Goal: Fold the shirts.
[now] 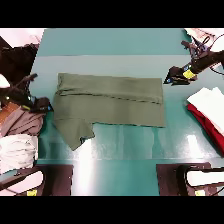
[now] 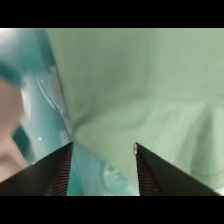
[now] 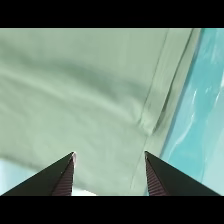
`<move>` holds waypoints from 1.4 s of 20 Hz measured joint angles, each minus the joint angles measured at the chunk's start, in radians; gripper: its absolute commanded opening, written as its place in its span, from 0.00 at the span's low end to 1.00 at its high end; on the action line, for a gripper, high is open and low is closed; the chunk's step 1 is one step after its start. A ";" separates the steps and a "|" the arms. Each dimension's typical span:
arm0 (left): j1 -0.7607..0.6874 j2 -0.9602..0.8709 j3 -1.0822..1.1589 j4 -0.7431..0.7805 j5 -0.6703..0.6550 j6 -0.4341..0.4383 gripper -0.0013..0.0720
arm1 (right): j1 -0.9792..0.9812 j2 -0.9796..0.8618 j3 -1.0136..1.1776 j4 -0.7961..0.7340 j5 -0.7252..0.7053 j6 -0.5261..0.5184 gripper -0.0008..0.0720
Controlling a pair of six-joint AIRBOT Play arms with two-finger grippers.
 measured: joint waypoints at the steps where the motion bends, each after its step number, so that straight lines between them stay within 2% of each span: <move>1: 0.000 0.034 -0.053 -0.003 0.000 -0.003 0.65 | -0.004 -0.003 0.000 0.004 0.017 -0.006 0.70; 7: 0.002 0.179 -0.301 -0.097 0.037 -0.035 0.65 | -0.012 -0.001 0.000 0.014 0.051 -0.018 0.70; 17: 0.002 0.213 -0.508 -0.217 0.122 -0.050 0.65 | -0.012 0.002 0.000 0.016 0.050 -0.021 0.70; 18: 0.002 0.213 -0.514 -0.227 0.133 -0.055 0.56 | -0.012 0.002 0.000 0.016 0.051 -0.022 0.70; 19: 0.002 0.215 -0.521 -0.238 0.155 -0.056 0.32 | -0.012 0.002 0.000 0.016 0.051 -0.023 0.70; 20: 0.002 0.212 -0.528 -0.252 0.188 -0.054 0.20 | -0.012 0.003 0.000 0.016 0.055 -0.026 0.70; 22: 0.002 0.212 -0.533 -0.274 0.232 -0.047 0.18 | -0.013 0.005 -0.002 0.016 0.072 -0.030 0.70; 24: 0.002 0.212 -0.534 -0.294 0.254 -0.040 0.06 | -0.020 0.024 -0.041 0.015 0.079 -0.034 0.70; 28: 0.002 0.212 -0.524 -0.323 0.256 -0.020 0.06 | -0.061 0.124 -0.261 0.013 0.034 -0.042 0.70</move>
